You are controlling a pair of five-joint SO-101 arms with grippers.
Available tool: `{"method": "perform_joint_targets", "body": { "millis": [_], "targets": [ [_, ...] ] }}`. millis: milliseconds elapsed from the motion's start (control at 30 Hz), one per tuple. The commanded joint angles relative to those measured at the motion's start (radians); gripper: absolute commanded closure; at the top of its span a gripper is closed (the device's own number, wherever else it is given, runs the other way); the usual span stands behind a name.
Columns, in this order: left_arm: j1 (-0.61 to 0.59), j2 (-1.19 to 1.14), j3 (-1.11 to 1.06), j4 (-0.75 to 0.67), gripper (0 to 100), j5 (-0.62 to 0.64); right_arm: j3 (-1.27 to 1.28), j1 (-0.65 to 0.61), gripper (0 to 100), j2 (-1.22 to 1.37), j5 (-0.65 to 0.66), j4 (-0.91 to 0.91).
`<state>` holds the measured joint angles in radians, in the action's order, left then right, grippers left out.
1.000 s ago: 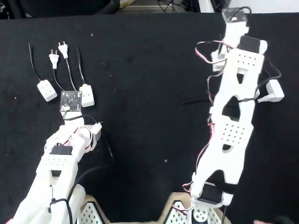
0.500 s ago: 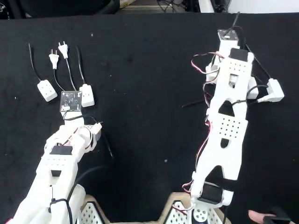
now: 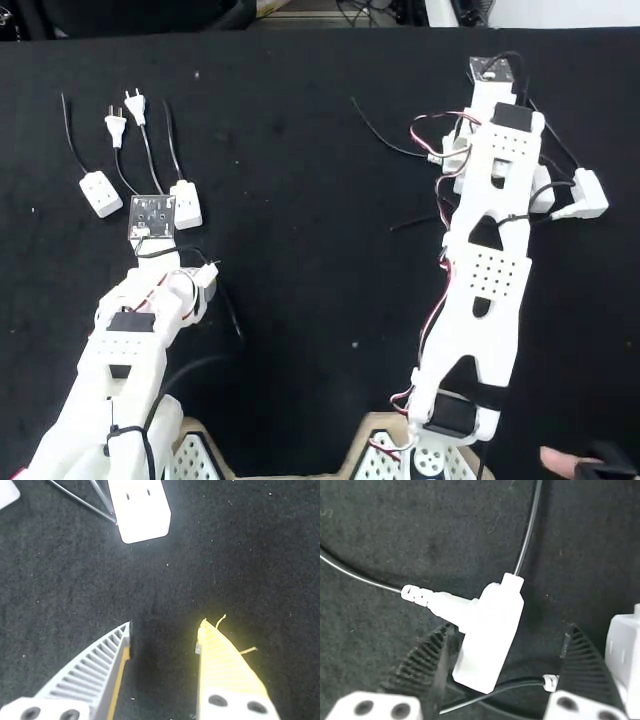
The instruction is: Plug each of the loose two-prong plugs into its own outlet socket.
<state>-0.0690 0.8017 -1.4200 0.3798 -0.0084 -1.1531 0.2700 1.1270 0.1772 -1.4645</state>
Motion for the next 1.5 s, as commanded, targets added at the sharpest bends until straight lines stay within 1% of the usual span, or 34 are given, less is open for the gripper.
{"method": "perform_joint_targets", "body": {
  "millis": [0, 100, 167, 233, 367, 467, 533, 600, 667, 767, 900, 1067, 1267, 1467],
  "targets": [
    [-0.010, 0.012, 0.005, -0.011, 78, 0.014, -0.030, 0.014, 70.2, -0.074, -0.032, 0.023],
    [-0.010, 0.012, 0.005, -0.011, 78, 0.014, -0.035, 0.028, 70.2, -0.082, -0.049, 0.014],
    [-0.010, 0.012, 0.005, -0.011, 78, 0.014, -0.067, 0.029, 70.2, -0.094, -0.048, -0.026],
    [-0.010, 0.012, 0.005, -0.011, 78, 0.014, -0.119, 0.025, 70.2, -0.113, -0.048, -0.114],
    [-0.010, 0.012, 0.005, -0.009, 78, 0.014, -0.303, 0.005, 70.2, -0.140, -0.048, -0.299],
    [-0.010, 0.012, 0.005, -0.009, 78, 0.014, -0.363, 0.006, 72.1, -0.139, -0.048, -0.301],
    [-0.010, 0.012, 0.005, -0.009, 78, 0.014, -0.352, 0.005, 75.7, -0.145, -0.052, -0.304],
    [-0.010, 0.012, 0.005, -0.009, 78, 0.014, -0.326, 0.000, 78.4, -0.147, -0.089, -0.305],
    [-0.010, 0.012, 0.005, -0.009, 78, 0.014, -0.266, -0.002, 78.9, -0.165, -0.117, -0.305],
    [-0.010, 0.012, 0.005, -0.009, 78, 0.014, -0.117, -0.014, 77.7, -0.242, -0.124, -0.305],
    [-0.010, 0.012, 0.005, -0.009, 78, 0.014, 0.101, -0.058, 77.2, -0.394, -0.117, -0.302],
    [-0.010, 0.012, 0.005, -0.009, 78, 0.014, 0.318, -0.138, 77.2, -0.516, -0.117, -0.270],
    [-0.010, 0.012, 0.005, -0.009, 78, 0.014, 0.607, -0.232, 77.2, -0.601, -0.120, -0.138],
    [-0.010, 0.012, 0.005, -0.008, 78, 0.014, 0.949, -0.381, 77.2, -0.776, -0.118, 0.037]
  ]
}}
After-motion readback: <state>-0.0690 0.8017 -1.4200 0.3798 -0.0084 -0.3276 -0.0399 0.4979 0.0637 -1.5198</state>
